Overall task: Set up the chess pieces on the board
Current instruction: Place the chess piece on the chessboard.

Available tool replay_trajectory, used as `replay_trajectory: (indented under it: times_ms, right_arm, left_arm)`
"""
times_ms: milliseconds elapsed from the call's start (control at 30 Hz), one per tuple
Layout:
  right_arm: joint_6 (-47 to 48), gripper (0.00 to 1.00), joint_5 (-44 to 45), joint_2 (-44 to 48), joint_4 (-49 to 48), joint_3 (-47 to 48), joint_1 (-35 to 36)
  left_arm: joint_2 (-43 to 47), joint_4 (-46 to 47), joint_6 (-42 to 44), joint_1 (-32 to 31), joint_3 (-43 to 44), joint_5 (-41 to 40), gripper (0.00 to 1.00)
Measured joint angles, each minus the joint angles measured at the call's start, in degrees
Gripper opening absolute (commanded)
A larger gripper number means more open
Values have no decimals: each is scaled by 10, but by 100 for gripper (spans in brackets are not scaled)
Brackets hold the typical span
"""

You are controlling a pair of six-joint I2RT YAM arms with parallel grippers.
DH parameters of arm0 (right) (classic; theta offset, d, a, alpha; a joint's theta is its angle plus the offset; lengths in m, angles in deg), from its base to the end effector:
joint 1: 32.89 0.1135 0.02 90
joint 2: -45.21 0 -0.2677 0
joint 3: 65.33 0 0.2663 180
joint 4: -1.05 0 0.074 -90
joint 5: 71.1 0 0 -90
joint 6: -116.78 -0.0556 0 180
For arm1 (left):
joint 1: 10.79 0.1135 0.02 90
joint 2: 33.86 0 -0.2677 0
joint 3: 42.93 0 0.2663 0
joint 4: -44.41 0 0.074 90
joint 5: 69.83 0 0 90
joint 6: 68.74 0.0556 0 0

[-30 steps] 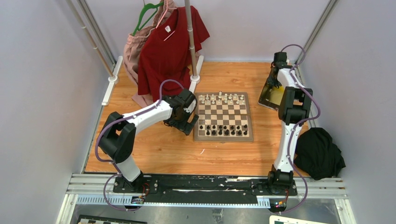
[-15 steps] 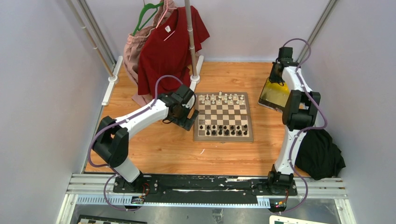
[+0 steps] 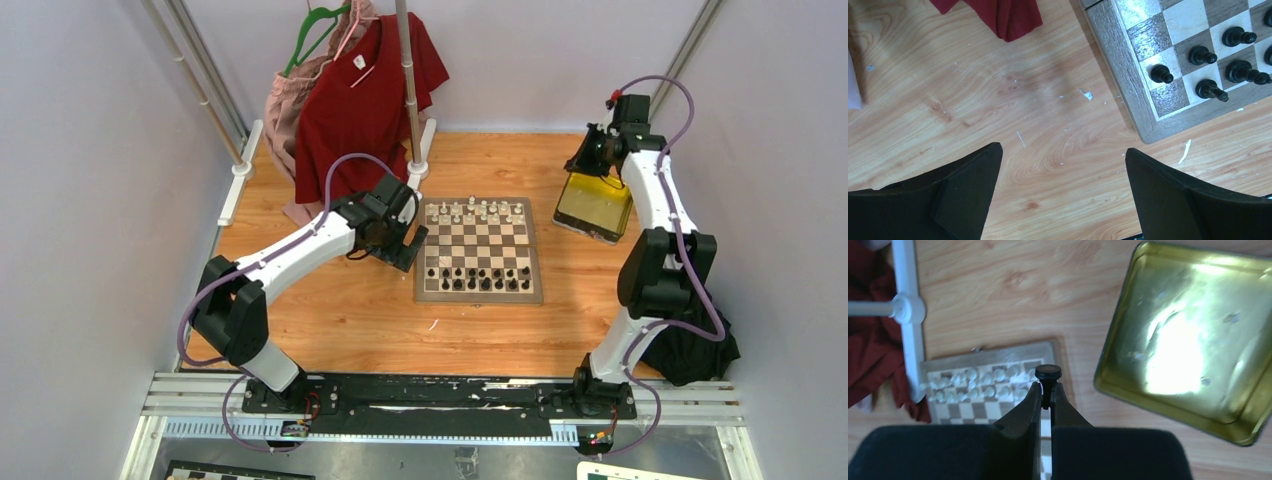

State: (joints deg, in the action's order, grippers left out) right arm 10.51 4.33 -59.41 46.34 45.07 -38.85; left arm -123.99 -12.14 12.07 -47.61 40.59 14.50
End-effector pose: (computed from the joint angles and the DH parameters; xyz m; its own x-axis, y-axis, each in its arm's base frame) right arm 0.4501 -0.0329 0.3180 -0.6334 0.3387 -0.6958 0.0884 0.9249 0.3698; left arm 0.2783 -0.2015 0.2351 -0.7947 0.3964 -0.4598 0.4394 0.8982 0.0149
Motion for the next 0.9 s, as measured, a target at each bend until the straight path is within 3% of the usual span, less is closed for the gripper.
replay_trajectory:
  times_ms: [267,600,900]
  right_arm:
    - [-60,0,-89,55,48,-72,61]
    - [-142,0,-163,48,146,-45,128]
    - [-355,0,-252,75,67,-232,154]
  left_arm:
    - [24,14,-4,0,-10,1,100]
    - [42,20,-13,0,-17,6,100]
    - [66,23,-18,0,-26,6,100]
